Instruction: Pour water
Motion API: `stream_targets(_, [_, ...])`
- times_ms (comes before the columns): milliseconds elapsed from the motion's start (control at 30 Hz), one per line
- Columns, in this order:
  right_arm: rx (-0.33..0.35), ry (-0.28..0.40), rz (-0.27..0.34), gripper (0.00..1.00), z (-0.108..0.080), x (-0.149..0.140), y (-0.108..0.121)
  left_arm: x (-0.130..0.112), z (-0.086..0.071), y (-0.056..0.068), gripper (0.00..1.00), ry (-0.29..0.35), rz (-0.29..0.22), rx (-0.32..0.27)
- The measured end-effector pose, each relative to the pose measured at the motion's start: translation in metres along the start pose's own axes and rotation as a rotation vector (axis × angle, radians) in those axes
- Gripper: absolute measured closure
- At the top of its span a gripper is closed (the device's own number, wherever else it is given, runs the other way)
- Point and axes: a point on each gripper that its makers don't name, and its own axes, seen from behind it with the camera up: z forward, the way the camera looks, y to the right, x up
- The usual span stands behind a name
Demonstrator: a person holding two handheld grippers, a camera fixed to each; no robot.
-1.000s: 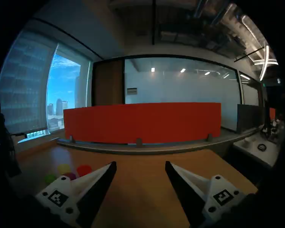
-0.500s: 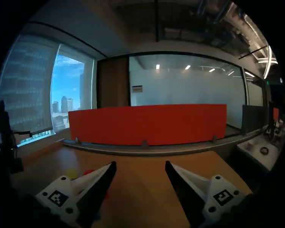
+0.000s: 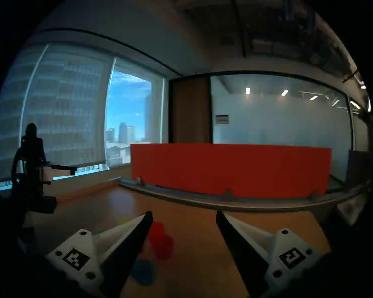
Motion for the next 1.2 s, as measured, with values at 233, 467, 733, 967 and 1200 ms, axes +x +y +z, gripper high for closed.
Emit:
stream_targets(233, [0.125, -0.002, 0.003, 0.01, 0.002, 0.007, -0.029, -0.001, 0.001, 0.017, 0.02, -0.014, -0.028, -0.097])
stream_targets(467, [0.186, -0.032, 0.002, 0.01, 0.002, 0.004, -0.042, -0.008, 0.002, 0.023, 0.02, -0.034, -0.022, -0.147])
stream_targets(733, [0.257, -0.11, -0.018, 0.01, 0.0, -0.011, -0.055, -0.024, 0.003, 0.035, 0.02, -0.092, -0.011, -0.222])
stream_targets(967, [0.305, -0.193, -0.044, 0.0, -0.003, -0.03, -0.06, -0.039, 0.002, 0.035, 0.02, -0.147, 0.04, -0.254])
stream_targets(1200, [0.321, -0.247, -0.07, 0.0, 0.0, -0.045, -0.063, -0.054, 0.0, 0.034, 0.02, -0.197, 0.069, -0.286])
